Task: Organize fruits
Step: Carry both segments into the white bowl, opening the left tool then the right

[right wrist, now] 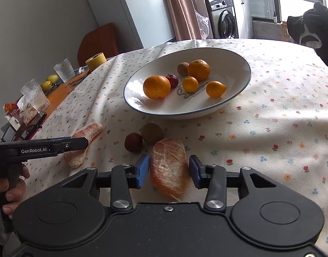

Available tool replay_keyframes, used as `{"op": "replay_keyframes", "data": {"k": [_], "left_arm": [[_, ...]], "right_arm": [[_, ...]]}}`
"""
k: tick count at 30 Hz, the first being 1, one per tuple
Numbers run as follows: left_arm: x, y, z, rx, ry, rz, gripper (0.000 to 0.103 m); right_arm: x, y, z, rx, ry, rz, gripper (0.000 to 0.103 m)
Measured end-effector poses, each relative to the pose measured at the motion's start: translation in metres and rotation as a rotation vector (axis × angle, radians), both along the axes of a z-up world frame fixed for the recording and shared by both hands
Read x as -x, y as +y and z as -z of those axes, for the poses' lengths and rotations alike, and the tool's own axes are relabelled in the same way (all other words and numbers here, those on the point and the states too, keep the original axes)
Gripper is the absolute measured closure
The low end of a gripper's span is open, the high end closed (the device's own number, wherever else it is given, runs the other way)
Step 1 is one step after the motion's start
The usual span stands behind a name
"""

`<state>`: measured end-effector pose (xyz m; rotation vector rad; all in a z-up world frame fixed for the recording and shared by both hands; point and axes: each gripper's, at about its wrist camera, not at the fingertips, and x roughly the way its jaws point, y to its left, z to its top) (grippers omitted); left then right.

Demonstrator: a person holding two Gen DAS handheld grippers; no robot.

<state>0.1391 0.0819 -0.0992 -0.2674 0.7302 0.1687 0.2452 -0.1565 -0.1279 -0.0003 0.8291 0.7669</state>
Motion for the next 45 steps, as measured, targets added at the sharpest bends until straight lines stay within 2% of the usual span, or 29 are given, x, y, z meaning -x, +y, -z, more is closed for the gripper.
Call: {"op": "replay_keyframes", "data": {"k": [2, 6, 9, 14, 17, 29, 45], "left_arm": [[0.000, -0.002, 0.000, -0.011, -0.002, 0.000, 0.066], [0.002, -0.005, 0.001, -0.024, -0.014, -0.001, 0.067], [0.004, -0.007, 0.001, -0.008, -0.019, 0.010, 0.068], [0.008, -0.011, -0.003, 0.002, -0.034, 0.017, 0.068], [0.008, -0.012, -0.008, 0.001, -0.049, 0.020, 0.068], [0.000, -0.020, -0.034, -0.015, -0.106, 0.044, 0.069], [-0.038, -0.038, -0.049, -0.044, -0.134, 0.102, 0.069]], "right_arm": [[0.002, 0.004, 0.000, 0.011, -0.012, -0.009, 0.053], [0.005, 0.011, 0.001, 0.042, -0.047, -0.017, 0.053], [0.008, 0.015, 0.000, 0.097, -0.088, -0.013, 0.068], [0.008, 0.015, -0.003, 0.109, -0.095, -0.027, 0.072], [0.009, 0.013, -0.007, 0.092, -0.102, -0.020, 0.077], [0.005, -0.002, -0.023, 0.048, -0.124, 0.018, 0.079], [-0.017, -0.013, -0.045, 0.017, -0.171, 0.064, 0.079]]}}
